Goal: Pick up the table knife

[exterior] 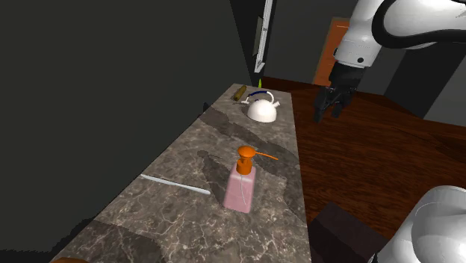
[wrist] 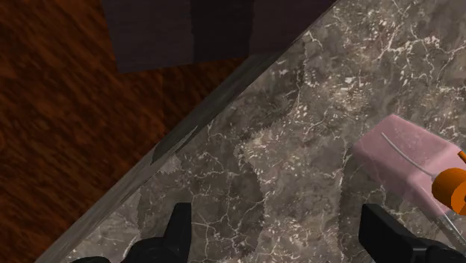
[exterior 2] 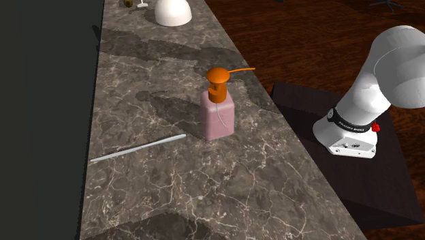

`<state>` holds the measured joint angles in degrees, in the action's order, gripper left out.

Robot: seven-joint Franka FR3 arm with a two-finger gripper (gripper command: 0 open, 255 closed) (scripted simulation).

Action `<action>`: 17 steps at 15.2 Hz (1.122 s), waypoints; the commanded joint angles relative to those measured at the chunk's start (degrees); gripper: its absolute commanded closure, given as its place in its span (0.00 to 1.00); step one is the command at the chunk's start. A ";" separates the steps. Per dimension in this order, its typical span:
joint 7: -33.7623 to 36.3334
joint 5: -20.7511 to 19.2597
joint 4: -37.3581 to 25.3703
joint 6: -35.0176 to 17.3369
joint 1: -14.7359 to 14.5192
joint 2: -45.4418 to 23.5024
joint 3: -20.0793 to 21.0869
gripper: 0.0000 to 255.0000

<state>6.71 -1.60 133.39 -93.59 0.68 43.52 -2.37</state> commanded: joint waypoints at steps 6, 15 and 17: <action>-1.62 1.15 -1.80 -6.15 -2.85 -8.83 1.79 0.00; -4.49 2.29 -8.39 -14.69 -7.22 -25.49 5.46 0.00; -5.05 2.30 -10.38 -16.11 -8.07 -29.24 6.35 0.00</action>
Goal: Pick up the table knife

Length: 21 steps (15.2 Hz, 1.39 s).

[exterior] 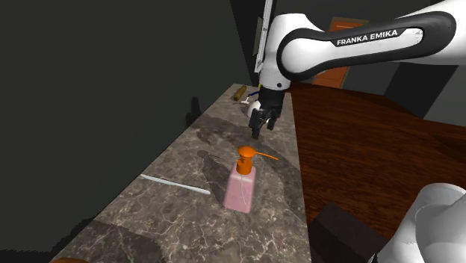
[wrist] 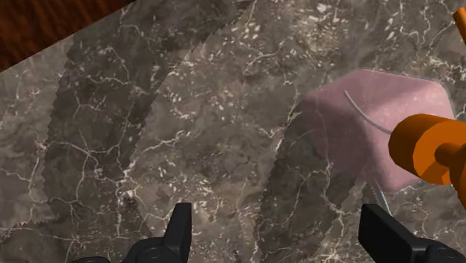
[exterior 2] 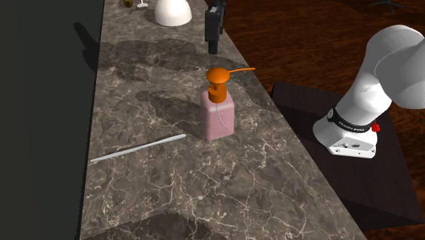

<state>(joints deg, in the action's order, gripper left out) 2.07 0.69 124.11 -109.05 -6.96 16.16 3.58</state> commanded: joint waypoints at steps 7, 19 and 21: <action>-1.97 -0.90 -9.43 -4.18 -3.34 -14.98 3.57 0.00; -3.81 -5.54 -28.63 -5.10 -9.55 -37.70 8.07 0.00; -4.20 -6.50 -32.53 -4.61 -10.89 -41.58 8.59 0.00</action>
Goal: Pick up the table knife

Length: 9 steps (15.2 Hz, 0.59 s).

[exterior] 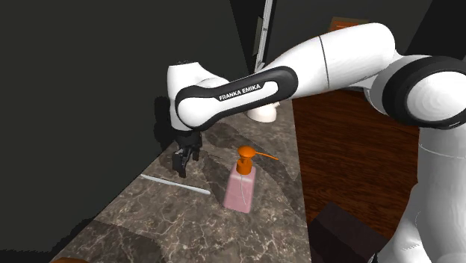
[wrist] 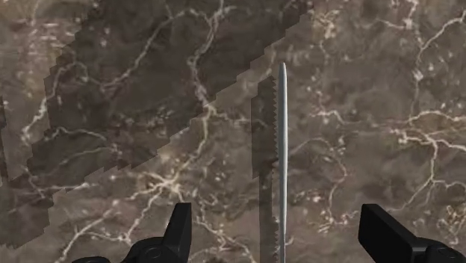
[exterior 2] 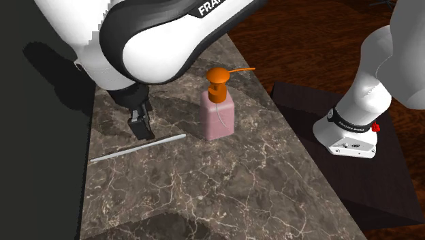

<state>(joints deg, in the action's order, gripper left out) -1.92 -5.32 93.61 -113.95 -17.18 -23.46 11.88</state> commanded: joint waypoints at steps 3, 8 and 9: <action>-0.51 -1.30 -4.82 0.16 -1.81 -5.26 0.58 0.00; -0.26 -1.69 -3.17 -2.95 -1.88 -6.74 0.37 0.00; -0.21 -1.77 -2.88 -3.56 -1.90 -7.07 0.33 0.00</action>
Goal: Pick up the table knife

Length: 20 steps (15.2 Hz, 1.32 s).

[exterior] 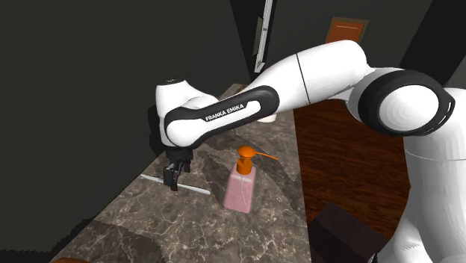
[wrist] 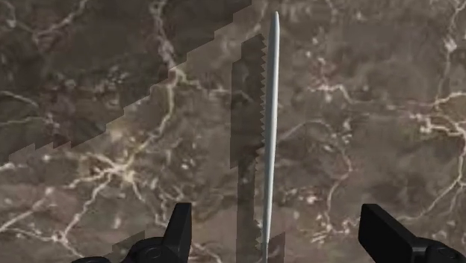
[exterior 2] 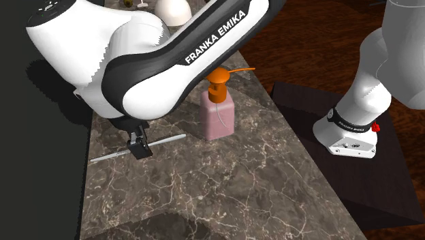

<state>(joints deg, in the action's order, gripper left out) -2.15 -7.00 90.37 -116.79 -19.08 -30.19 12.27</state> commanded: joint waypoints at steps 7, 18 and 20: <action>0.03 -0.12 0.57 -1.01 0.02 -0.41 -0.08 1.00; -0.25 0.34 -1.38 2.64 0.09 1.31 0.18 1.00; -0.34 0.48 -2.10 3.90 0.11 1.87 0.25 1.00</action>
<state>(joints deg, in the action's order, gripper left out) -2.47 -6.57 88.68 -113.52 -18.95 -28.52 12.48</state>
